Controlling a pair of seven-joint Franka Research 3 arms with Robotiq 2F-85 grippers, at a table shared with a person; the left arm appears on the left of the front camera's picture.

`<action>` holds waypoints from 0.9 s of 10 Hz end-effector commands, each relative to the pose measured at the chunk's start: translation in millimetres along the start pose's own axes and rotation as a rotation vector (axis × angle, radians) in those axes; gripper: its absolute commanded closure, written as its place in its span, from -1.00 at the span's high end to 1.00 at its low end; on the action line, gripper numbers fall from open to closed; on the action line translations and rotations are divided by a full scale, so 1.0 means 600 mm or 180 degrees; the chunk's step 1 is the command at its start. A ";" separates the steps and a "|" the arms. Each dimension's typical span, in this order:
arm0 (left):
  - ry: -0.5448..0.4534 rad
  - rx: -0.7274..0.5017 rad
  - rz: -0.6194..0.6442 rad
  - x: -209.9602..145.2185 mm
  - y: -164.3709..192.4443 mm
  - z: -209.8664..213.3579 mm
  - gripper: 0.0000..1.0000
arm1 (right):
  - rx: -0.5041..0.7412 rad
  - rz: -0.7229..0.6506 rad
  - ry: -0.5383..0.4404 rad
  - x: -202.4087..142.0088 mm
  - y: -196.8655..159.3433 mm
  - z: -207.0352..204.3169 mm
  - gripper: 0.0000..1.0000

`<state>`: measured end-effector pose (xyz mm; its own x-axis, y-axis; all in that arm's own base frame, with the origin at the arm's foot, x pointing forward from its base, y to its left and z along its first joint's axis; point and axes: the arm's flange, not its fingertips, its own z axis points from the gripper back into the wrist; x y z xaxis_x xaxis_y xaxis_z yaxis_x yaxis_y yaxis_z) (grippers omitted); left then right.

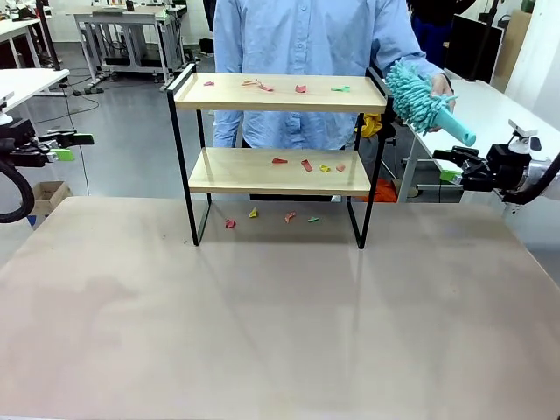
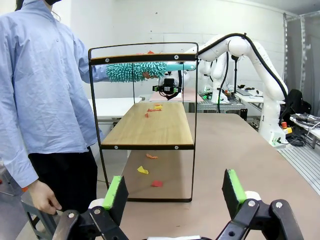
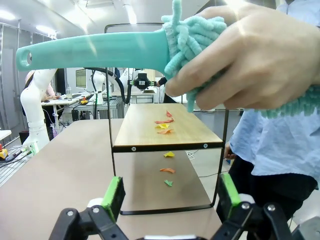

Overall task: Clean the shelf.
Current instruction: Pick up the Duster handed by the human.

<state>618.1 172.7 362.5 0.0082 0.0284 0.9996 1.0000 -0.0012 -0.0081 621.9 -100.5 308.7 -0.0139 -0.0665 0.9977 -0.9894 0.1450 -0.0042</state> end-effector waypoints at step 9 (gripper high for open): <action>0.0001 -0.0003 -0.0029 0.004 0.000 -0.001 1.00 | -0.1682 -0.1610 0.1725 0.374 0.108 -0.019 1.00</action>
<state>618.7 172.7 362.1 0.0079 0.0274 0.9996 1.0000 -0.0016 -0.0079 570.3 -134.7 522.0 0.4896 0.1818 0.8528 -0.7351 0.6121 0.2915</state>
